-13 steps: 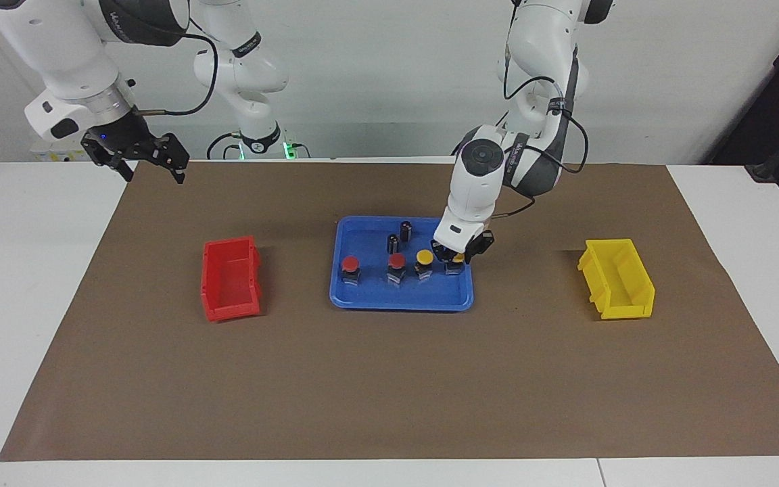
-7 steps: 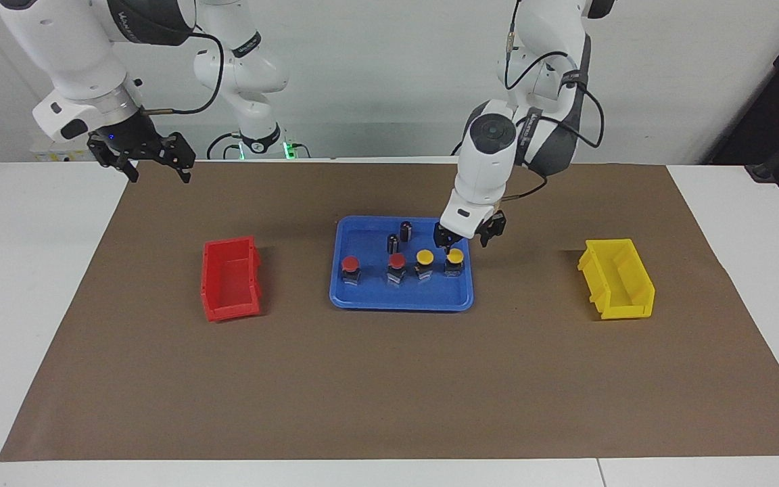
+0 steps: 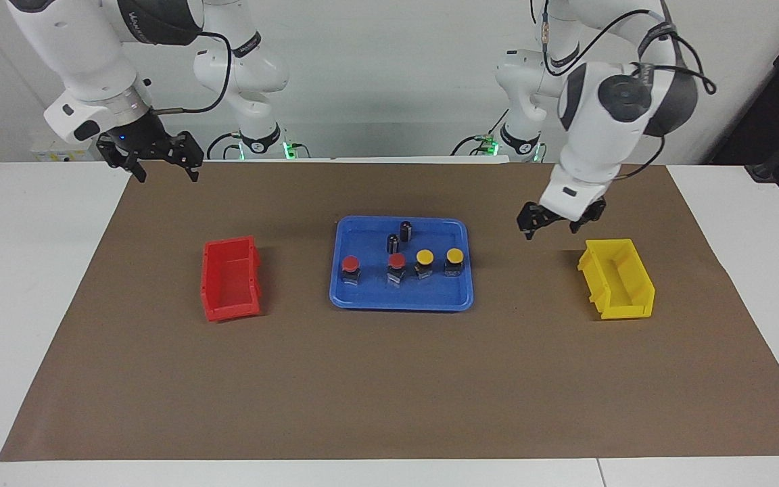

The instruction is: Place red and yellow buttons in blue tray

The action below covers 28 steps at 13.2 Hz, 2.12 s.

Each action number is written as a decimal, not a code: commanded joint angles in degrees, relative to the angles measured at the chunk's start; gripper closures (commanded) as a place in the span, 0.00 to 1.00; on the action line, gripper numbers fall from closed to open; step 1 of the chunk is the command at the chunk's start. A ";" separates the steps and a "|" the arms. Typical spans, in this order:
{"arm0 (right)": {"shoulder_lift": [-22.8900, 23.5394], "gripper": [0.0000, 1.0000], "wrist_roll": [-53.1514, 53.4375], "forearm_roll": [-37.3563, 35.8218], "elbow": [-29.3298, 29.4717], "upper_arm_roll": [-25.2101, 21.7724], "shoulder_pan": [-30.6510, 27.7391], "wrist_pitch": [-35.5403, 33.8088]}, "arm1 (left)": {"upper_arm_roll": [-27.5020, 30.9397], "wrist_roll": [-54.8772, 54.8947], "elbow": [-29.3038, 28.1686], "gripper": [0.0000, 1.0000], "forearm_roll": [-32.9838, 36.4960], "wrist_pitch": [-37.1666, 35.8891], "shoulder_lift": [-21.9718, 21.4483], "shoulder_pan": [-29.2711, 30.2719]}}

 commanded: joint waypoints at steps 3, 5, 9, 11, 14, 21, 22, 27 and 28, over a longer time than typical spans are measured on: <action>-1.57 0.00 -1.26 0.59 -1.79 0.02 -0.47 0.01 | -0.46 9.45 -0.01 0.00 -0.19 -4.34 -3.51 5.60; -1.65 0.00 -1.17 0.59 -1.79 -0.06 -0.39 0.19 | -0.38 12.80 -0.44 0.00 -0.63 -5.92 -5.97 6.66; -1.56 0.00 -1.26 0.59 -1.79 -0.06 -0.21 0.28 | -0.11 17.82 -0.01 0.00 -1.77 -8.56 -8.09 9.39; -1.56 0.00 -1.08 0.59 -1.79 0.02 -0.21 0.45 | -0.02 18.26 1.04 0.00 -1.77 -8.74 -8.00 9.66; -1.56 0.00 -0.99 0.59 -1.79 0.02 -0.21 0.72 | -0.11 21.15 1.14 0.00 -1.60 -8.74 -8.00 11.32; -1.56 0.00 -0.64 0.50 -1.70 0.02 -0.21 0.89 | -0.11 21.95 0.96 0.00 -1.42 -8.21 -8.00 11.59; -1.56 0.00 -0.64 0.50 -1.70 0.02 -0.21 0.81 | -0.11 21.95 0.96 0.00 -1.42 -8.30 -8.00 11.59; -1.56 0.00 -0.55 0.50 -1.79 0.02 -0.21 0.81 | -0.11 21.95 0.09 0.00 -1.42 -8.12 -8.35 11.50; -1.56 0.00 -0.64 0.50 -1.79 0.02 -0.21 0.81 | -0.11 21.95 -0.53 0.00 -1.42 -7.95 -8.79 11.50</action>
